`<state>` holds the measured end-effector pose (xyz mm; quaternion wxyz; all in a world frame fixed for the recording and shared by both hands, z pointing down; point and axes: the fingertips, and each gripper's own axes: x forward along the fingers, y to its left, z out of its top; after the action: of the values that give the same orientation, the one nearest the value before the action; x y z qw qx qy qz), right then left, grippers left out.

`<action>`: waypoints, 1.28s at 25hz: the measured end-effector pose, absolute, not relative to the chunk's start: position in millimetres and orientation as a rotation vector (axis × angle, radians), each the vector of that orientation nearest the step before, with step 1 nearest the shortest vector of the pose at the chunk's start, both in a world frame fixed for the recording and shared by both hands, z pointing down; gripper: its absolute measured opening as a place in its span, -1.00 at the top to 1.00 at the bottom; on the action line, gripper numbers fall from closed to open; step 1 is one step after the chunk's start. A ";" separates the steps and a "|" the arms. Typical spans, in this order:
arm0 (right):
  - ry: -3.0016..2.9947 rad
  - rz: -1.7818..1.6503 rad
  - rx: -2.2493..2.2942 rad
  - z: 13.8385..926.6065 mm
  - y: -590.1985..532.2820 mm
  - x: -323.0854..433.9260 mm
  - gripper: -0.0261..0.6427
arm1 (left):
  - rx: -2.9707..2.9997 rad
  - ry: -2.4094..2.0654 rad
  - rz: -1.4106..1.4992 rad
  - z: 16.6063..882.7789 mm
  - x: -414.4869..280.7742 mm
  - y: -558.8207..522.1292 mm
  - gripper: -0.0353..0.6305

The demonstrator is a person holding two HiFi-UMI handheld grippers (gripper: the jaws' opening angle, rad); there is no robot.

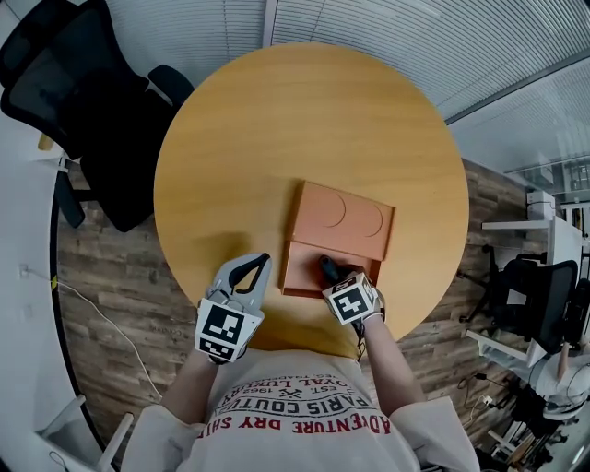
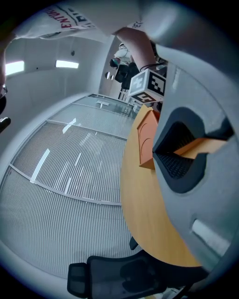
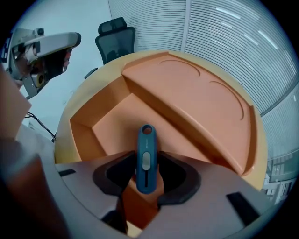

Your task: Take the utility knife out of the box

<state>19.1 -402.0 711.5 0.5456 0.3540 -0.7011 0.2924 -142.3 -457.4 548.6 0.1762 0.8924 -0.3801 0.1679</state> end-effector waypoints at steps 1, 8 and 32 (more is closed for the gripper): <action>-1.659 0.691 0.840 711.5 -402.4 19.1 0.42 | 2.531 -1.073 0.480 548.6 -140.7 -457.5 0.91; -1.676 0.679 0.833 712.9 -402.5 19.8 0.44 | 2.551 -1.066 0.499 546.1 -133.1 -449.1 0.91; -1.941 0.455 1.016 592.9 -409.9 23.5 0.52 | 2.633 -1.115 0.494 509.6 -111.0 -409.4 0.91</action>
<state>23.5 -409.9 592.9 0.4368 0.4087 -0.7802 0.1830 -111.0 -409.4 509.6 0.1195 0.9009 -0.3815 0.1690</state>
